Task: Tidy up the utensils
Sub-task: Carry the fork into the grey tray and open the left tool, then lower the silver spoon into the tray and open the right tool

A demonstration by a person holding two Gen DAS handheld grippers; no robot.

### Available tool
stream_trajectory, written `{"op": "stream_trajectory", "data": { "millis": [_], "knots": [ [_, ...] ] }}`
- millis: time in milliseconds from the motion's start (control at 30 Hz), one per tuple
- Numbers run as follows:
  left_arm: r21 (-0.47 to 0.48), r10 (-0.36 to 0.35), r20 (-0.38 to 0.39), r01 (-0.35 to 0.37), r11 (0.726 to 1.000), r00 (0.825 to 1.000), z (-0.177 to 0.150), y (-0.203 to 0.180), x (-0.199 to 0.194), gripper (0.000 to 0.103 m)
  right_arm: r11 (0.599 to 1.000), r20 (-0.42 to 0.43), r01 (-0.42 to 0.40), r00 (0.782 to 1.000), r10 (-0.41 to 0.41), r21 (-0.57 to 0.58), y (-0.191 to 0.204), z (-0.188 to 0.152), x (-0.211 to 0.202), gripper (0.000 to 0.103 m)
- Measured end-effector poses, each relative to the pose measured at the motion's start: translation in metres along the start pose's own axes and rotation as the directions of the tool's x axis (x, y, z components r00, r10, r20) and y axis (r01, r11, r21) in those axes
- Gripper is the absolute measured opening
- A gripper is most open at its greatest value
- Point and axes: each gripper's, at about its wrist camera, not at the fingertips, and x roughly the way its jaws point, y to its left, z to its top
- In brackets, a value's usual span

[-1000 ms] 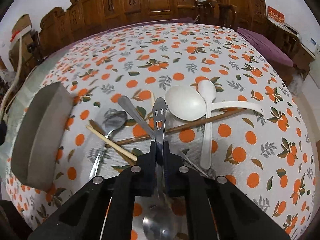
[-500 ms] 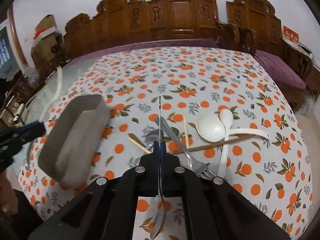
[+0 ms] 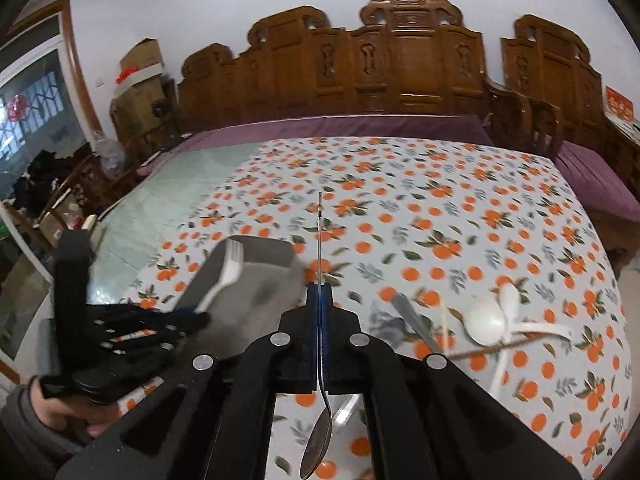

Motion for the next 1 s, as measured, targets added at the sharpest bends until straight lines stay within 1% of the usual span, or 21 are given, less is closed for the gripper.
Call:
{"op": "stream_trajectory", "data": {
  "millis": [200,333,400,467,533,667,833,933,1000],
  "knots": [
    [-0.024,0.011,-0.052,-0.012,1.0,0.999,0.0,0.008,0.02,0.008,0.999,-0.012,-0.037,0.999,0.037,-0.022,0.017,0.007,0.017,0.002],
    [-0.023,0.015,-0.051,-0.016,1.0,0.999,0.002,0.01,0.019,0.008,0.998,-0.023,-0.061,0.998,0.061,-0.027,0.026,0.008,0.028,0.002],
    [-0.023,0.021,-0.04,-0.022,0.999,0.999,0.003,0.012,0.014,0.01,0.997,-0.027,-0.075,0.997,0.074,-0.026,0.031,0.009,0.033,0.002],
    [-0.02,0.03,-0.017,-0.03,0.999,0.999,0.006,0.014,0.006,0.014,0.996,-0.028,-0.089,0.996,0.088,-0.028,0.036,0.012,0.038,0.002],
    [-0.023,0.037,0.003,-0.037,0.999,0.999,0.01,0.018,-0.003,0.016,0.994,-0.03,-0.106,0.994,0.105,-0.025,0.041,0.014,0.043,0.002],
    [-0.045,0.051,0.042,-0.05,0.998,0.998,0.015,0.032,-0.019,0.017,0.991,-0.042,-0.135,0.99,0.135,-0.013,0.051,0.019,0.057,0.002],
    [-0.069,0.078,0.065,-0.074,0.995,0.995,0.019,0.047,-0.03,0.017,0.986,-0.071,-0.169,0.983,0.169,-0.003,0.068,0.019,0.078,0.002],
    [-0.08,0.086,0.073,-0.081,0.994,0.994,0.02,0.052,-0.033,0.017,0.985,-0.096,-0.171,0.981,0.169,-0.004,0.076,0.014,0.091,0.002],
    [-0.079,0.09,0.076,-0.084,0.993,0.993,0.02,0.053,-0.034,0.017,0.987,-0.118,-0.159,0.981,0.156,-0.019,0.081,0.008,0.1,0.002]
  ]
}}
